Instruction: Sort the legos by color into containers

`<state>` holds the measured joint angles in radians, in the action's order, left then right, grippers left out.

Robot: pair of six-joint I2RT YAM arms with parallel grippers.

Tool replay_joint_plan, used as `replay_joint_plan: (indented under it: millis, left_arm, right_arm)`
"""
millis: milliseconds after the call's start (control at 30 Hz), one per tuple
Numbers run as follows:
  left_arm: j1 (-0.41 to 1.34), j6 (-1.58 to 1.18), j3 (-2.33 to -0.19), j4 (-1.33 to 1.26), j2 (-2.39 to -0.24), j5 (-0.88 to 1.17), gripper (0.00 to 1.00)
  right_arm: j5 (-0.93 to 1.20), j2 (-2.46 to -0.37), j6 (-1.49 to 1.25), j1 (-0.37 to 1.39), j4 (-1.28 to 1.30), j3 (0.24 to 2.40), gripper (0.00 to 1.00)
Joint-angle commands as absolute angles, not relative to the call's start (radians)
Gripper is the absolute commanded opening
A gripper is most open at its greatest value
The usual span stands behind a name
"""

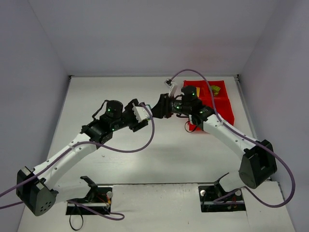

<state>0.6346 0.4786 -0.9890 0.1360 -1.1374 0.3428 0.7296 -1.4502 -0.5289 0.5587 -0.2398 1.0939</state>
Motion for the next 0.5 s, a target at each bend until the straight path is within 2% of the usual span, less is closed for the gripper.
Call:
replay_joint_plan:
  millis: [0, 233, 333, 467]
  left_arm:
    - [0.626, 0.483, -1.014, 0.169, -1.143, 0.333, 0.0]
    - [0.626, 0.48, -1.019, 0.172, -1.16, 0.328, 0.0]
    - [0.626, 0.477, -1.015, 0.167, -1.152, 0.327, 0.0]
    - [0.626, 0.474, -1.009, 0.158, -1.144, 0.321, 0.0]
  right_arm:
    - [0.724, -1.342, -0.505, 0.433, -0.293, 1.082, 0.0]
    - [0.721, -1.272, -0.414, 0.26, -0.154, 1.06, 0.0]
    - [0.553, -1.259, -0.307, 0.158, -0.024, 1.072, 0.0]
    - [0.095, -1.293, -0.236, 0.068, 0.081, 1.08, 0.0]
